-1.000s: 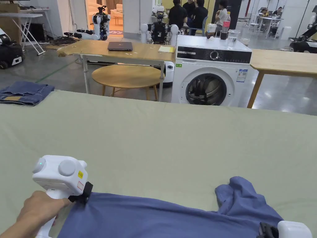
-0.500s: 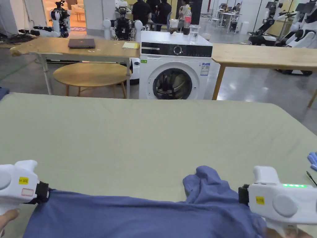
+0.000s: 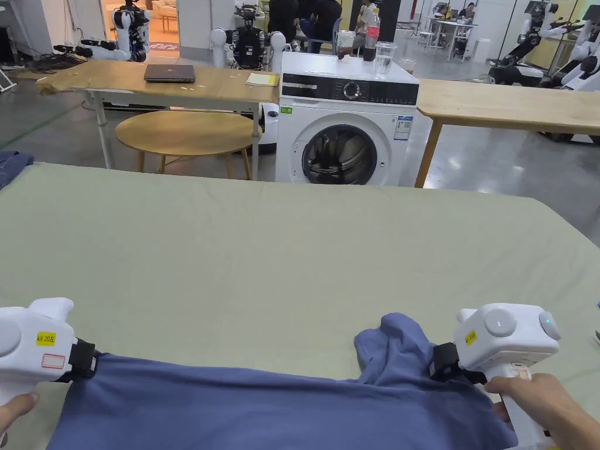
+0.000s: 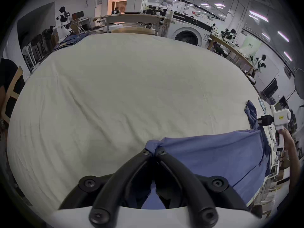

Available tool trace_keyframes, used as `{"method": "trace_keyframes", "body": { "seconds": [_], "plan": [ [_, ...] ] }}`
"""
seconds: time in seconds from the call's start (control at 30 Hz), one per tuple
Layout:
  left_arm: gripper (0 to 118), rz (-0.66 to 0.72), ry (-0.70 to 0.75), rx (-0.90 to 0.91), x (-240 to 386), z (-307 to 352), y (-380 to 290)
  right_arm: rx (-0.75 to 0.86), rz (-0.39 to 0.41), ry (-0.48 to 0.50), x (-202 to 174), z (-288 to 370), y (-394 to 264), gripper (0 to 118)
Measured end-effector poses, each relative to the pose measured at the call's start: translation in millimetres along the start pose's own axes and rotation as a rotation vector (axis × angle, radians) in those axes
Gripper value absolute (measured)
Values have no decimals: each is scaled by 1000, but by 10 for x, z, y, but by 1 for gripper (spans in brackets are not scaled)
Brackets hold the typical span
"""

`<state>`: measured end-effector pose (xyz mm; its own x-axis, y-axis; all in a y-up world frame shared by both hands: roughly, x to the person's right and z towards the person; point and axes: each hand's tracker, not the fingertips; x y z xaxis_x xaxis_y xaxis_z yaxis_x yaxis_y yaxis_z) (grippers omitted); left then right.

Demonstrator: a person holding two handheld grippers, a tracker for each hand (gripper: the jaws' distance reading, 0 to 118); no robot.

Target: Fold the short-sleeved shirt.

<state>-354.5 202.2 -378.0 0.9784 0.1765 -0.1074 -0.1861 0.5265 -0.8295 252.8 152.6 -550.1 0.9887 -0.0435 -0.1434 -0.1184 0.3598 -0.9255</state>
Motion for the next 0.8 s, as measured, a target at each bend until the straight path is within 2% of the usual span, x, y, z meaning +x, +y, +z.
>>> {"method": "trace_keyframes", "body": {
  "seconds": [0.07,0.1,0.13,0.17,0.2,0.37,0.4,0.47,0.6,0.8],
  "plan": [
    [0,3,2,-5,1,-17,-17,0,-5,-10,-21,21,7,58],
    [0,2,3,-7,6,-23,-25,-1,4,-20,-39,34,12,52],
    [0,0,5,-7,22,-22,-36,10,33,-33,-52,34,0,42],
    [0,-2,5,-10,25,-27,-41,19,68,-57,-60,27,-10,24],
    [0,-2,5,-12,26,-31,-47,27,88,-77,-61,37,-13,0],
    [0,9,-5,-3,-14,6,-68,92,7,33,70,251,-131,0],
    [0,11,-7,3,-19,33,-78,112,6,29,66,333,-182,0],
    [0,12,-15,11,-19,96,-101,166,23,19,-167,661,-417,0],
    [0,18,-37,53,-1,308,-195,257,25,30,-268,1135,-693,0],
    [0,7,-52,137,24,785,-455,368,65,-18,-358,1758,-1211,0]
  ]
}}
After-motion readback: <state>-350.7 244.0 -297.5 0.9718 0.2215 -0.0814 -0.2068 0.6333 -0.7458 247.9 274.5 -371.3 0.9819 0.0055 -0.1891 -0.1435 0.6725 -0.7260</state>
